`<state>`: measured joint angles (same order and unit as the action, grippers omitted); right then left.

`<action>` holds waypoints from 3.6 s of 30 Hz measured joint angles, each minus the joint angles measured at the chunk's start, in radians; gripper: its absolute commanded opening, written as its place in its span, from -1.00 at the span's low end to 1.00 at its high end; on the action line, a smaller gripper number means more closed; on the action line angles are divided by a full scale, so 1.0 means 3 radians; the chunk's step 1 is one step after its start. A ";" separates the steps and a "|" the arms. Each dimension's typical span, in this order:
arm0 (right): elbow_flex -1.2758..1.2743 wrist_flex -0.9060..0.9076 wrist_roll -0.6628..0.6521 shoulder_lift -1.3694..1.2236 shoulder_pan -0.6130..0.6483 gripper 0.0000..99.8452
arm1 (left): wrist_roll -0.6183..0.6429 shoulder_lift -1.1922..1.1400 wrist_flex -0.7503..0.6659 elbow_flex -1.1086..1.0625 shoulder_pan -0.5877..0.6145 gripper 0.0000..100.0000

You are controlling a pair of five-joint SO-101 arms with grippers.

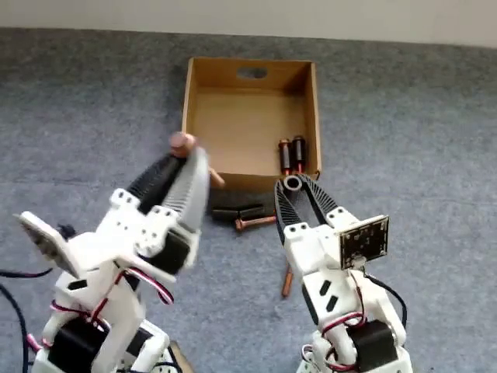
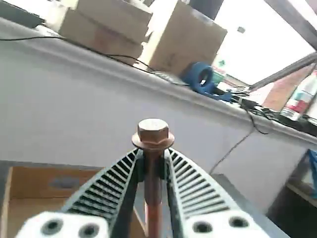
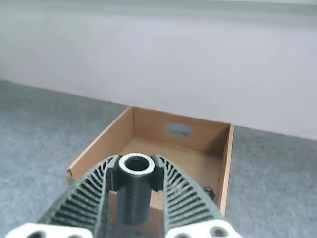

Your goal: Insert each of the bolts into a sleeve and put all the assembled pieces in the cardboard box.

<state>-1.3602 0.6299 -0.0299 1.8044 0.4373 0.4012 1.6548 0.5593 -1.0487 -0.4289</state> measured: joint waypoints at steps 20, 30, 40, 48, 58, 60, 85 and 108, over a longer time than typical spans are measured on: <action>-0.0609 -0.0818 0.0010 -0.0005 0.0000 -0.99 | 0.0000 -0.2353 -0.0041 0.1181 -0.0286 -0.98; -0.0609 -0.0818 0.0010 -0.0005 0.0000 -0.99 | -0.0164 -0.2854 -0.0041 0.1545 -0.0634 -0.98; -0.0609 -0.0818 0.0010 -0.0005 0.0000 -0.99 | -0.0624 -0.2966 -0.0041 0.1545 -0.0747 -0.98; -0.0736 -0.0818 0.0010 -0.0005 0.0000 -0.99 | -0.0650 -0.2966 -0.0041 0.1545 -0.0747 -0.98; -0.0736 -0.0818 0.0010 -0.0005 0.0000 -0.99 | -0.0650 -0.2987 -0.0041 0.1545 -0.0690 -0.98; -0.0736 -0.0818 0.0010 -0.0005 0.0000 -0.99 | -0.0650 -0.2987 -0.0041 0.1545 -0.0593 -0.98; -0.0736 -0.0818 0.0010 -0.0010 0.0010 -0.99 | -0.0655 -0.2987 -0.0041 0.1314 -0.0614 -0.98; -0.0772 -0.0808 0.0010 -0.0020 0.0015 -0.99 | -0.0665 -0.2429 0.0440 0.0834 -0.0619 -0.98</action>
<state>-1.5919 0.3874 -0.0269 1.7983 0.4419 0.2018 0.9260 0.6912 -0.7986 -0.6145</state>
